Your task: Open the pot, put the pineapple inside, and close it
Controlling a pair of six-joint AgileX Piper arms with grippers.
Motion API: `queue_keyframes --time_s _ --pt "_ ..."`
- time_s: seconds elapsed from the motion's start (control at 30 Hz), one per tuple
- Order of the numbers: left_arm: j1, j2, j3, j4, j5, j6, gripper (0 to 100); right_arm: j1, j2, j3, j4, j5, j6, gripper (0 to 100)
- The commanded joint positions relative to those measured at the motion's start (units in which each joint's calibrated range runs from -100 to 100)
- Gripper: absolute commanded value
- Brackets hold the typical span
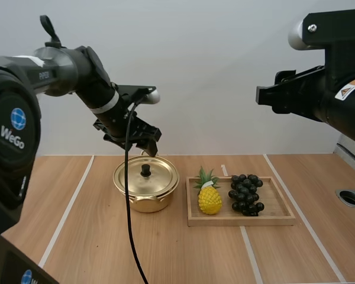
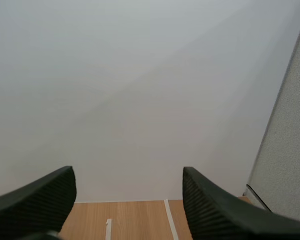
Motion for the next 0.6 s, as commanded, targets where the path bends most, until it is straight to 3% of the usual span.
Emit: queue_keyframes --time_s 0.0,0.13,0.57 --pt "-2.54 1.3 -0.5 4.2 -3.6 0.3 100 -0.3 0.0 -0.5 0.1 -0.1 -0.2 100" --pt "-4.31 2.5 -0.7 8.0 -6.7 0.2 100 -0.4 0.0 -0.5 -0.3 0.3 -0.2 100" --pt "-4.29 9.6 -0.7 13.0 -12.4 0.2 100 -2.0 0.0 -0.5 -0.7 0.3 -0.5 100"
